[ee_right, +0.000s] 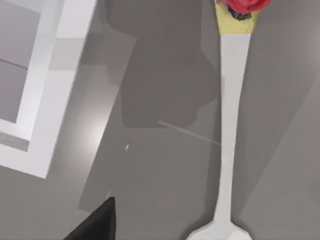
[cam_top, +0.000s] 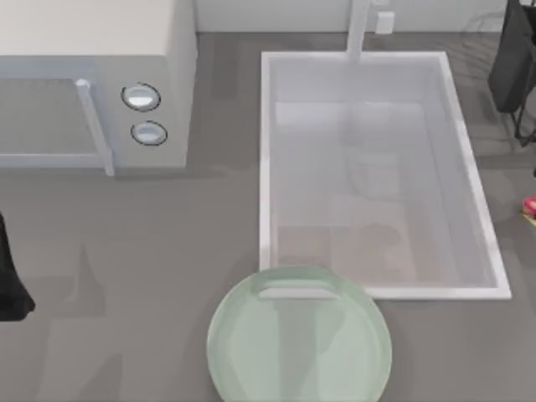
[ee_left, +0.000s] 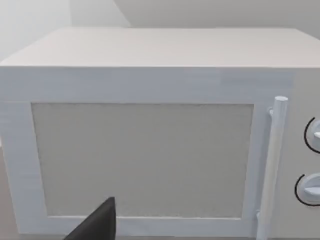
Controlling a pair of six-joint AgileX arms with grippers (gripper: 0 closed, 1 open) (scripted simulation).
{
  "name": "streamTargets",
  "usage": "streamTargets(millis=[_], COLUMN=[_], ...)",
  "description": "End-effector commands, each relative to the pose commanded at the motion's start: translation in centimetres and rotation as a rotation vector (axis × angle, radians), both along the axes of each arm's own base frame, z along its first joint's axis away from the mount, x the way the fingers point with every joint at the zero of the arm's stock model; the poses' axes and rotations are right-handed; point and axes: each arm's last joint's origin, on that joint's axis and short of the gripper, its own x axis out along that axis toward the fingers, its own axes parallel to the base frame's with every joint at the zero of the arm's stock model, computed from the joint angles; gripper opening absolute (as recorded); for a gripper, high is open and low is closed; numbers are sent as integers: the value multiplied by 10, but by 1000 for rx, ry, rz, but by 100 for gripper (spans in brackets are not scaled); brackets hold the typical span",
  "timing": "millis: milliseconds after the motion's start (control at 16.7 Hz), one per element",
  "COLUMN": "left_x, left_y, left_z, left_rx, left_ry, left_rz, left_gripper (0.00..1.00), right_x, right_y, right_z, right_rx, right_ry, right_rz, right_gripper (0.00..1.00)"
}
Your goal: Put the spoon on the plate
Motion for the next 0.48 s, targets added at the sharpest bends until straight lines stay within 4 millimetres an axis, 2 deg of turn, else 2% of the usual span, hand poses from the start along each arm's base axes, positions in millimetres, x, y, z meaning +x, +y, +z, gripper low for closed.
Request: streamTargets(millis=[180, 480], left_x=[0, 0], left_y=[0, 0], left_z=[0, 0], left_rx=[0, 0], left_ry=[0, 0], left_rz=[0, 0], left_gripper=[100, 100], right_x=[1, 5], right_y=[-1, -1], right_z=[-12, -70], right_rx=[0, 0], right_ry=[6, -6], right_rz=[-3, -4], right_gripper=[100, 100])
